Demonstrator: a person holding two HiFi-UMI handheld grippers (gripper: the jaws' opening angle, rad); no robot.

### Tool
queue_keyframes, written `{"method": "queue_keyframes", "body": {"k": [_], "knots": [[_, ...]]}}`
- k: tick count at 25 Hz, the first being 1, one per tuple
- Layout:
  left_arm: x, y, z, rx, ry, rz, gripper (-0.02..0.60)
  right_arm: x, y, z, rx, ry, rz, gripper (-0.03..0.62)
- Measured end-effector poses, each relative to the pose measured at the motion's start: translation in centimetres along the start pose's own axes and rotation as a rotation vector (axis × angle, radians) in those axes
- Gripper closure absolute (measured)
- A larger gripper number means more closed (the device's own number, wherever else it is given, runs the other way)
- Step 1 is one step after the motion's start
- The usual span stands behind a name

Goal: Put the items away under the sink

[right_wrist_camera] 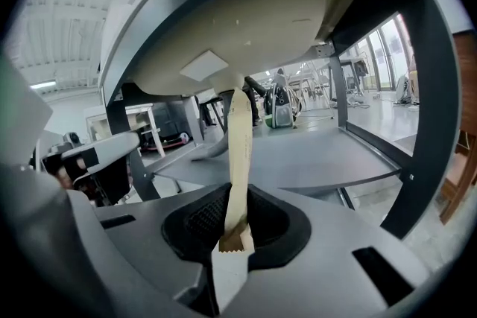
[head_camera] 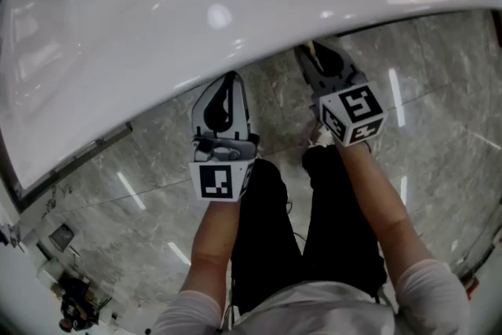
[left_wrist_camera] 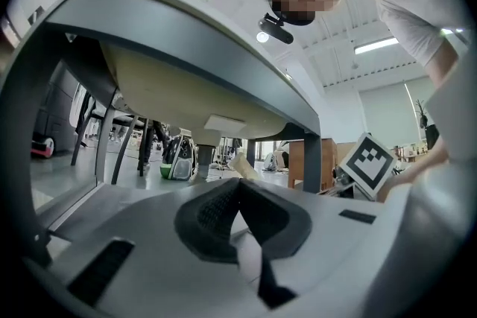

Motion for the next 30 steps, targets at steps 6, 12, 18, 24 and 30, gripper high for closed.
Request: {"method": "queue_keyframes", "body": {"k": [6,12,18,24,30], "knots": [[1.2,-0.5,0.7,-0.026,0.012,0.002,0.578,-0.2,-1.2,0.2,-0.009,0.014,-0.013,0.520],[1.0,-1.0,1.0,-0.047,0.020,-0.014,0.578,0.1,-3.1,-0.3,-0.018,-0.008,0.015,0.522],[0.5,-0.8,1.4,-0.074,0.060,-0.026,0.578,-0.9,-6.3,-1.0,-0.024,-0.092,0.042,0.520],[0.6,-0.5,2.2,-0.073,0.068,-0.010,0.578,-3.5,-7.9,-0.7,-0.015,-0.104,-0.032,0.502],[0.0,-0.2,1.9,-0.051,0.080,0.015,0.578,-3.3,-6.5,-0.8,0.056,-0.113,-0.063,0.437]]}}
Point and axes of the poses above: the fingertips, and each gripper's own axes: y backward along the fingers, z to its left, x out of its underside, the point moved 8 cm from there along y, backward along the fingers
